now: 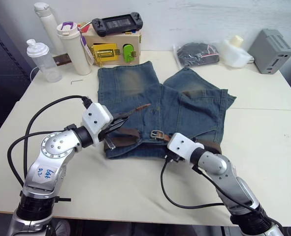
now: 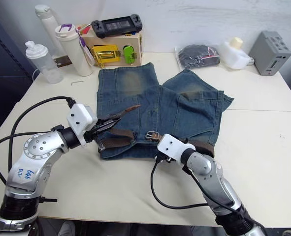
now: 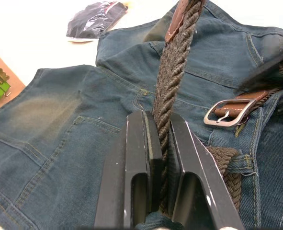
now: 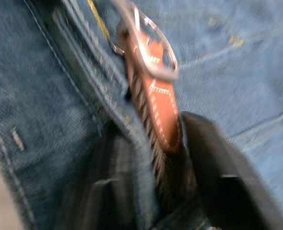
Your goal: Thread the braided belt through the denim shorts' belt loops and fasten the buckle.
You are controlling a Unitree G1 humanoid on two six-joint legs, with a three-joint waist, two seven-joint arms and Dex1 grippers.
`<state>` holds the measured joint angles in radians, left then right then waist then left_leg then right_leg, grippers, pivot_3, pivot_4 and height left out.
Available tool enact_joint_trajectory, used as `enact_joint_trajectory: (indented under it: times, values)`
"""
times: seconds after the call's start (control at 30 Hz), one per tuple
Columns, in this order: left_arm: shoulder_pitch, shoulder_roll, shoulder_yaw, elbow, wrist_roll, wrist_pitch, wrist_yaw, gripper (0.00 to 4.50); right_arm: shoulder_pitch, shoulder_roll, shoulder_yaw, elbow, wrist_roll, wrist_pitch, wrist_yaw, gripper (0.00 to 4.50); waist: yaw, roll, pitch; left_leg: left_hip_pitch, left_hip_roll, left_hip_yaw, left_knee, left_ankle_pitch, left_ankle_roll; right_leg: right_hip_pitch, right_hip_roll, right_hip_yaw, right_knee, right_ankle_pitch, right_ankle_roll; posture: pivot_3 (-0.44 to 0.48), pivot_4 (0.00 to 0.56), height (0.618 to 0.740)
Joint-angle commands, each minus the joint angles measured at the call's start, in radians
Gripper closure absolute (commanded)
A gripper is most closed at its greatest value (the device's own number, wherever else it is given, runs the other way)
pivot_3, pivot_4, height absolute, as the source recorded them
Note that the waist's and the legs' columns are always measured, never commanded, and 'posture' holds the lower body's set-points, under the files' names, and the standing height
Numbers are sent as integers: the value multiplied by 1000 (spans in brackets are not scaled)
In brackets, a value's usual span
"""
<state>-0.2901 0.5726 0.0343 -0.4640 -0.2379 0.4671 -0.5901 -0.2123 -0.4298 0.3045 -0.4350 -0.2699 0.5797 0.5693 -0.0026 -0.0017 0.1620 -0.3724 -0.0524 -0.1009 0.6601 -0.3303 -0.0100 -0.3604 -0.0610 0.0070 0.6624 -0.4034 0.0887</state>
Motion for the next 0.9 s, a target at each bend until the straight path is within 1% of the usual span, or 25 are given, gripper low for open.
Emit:
enact_joint_trajectory:
  times: [0.03, 0.07, 0.17, 0.3, 0.37, 0.57, 0.7, 0.9]
  values:
    - [8, 8, -11, -15, 14, -7, 3, 4500, -32, 32, -35, -77, 47, 109, 16, 4371, 0, 0, 0, 0, 0, 0, 0, 0, 0, 0, 0, 0, 0, 0, 0, 0, 150, 740]
    - [9, 12, -20, -9, 22, -8, 0, 4500, -44, 32, -36, -84, 50, 127, 19, 4486, 0, 0, 0, 0, 0, 0, 0, 0, 0, 0, 0, 0, 0, 0, 0, 0, 150, 740]
    - [10, 27, -53, 6, 43, 0, -12, 4500, -75, 38, -40, -103, 65, 180, 18, 4474, -2, 0, 0, 0, 0, 0, 0, 0, 0, -1, 0, 0, 0, 0, 0, 0, 150, 740]
    - [19, 61, -132, 36, 91, 43, -29, 4500, -111, 85, -68, -138, 109, 262, -4, 4474, -3, 0, 0, 0, 0, 0, -1, 0, 0, -1, 0, 0, 1, 0, 0, 0, 150, 740]
    - [16, 60, -155, 41, 99, 64, -31, 4500, -121, 103, -72, -153, 123, 301, -14, 4474, -4, 0, 0, 0, 0, 0, -1, 0, 0, -2, 0, 0, 1, 0, 0, 0, 150, 740]
    - [-48, 33, -182, 92, 134, 110, 9, 4500, -136, 123, -56, -203, 147, 367, -39, 4474, -2, 0, 0, 0, 0, 0, -1, 0, 0, -2, 0, 0, 2, 0, 0, 0, 150, 740]
    - [-98, -11, -182, 122, 152, 150, 48, 4500, -140, 123, -39, -221, 157, 391, -56, 4474, -2, 0, 0, 0, 0, 0, -1, 0, 0, -3, 0, 0, 3, 0, 0, 0, 150, 740]
    - [-111, -29, -222, 111, 170, 162, 37, 4500, -153, 116, -31, -227, 167, 404, -75, 4474, -7, 0, 0, -2, -1, 1, -1, 0, 0, -11, -1, 0, 15, 0, 0, 0, 150, 740]
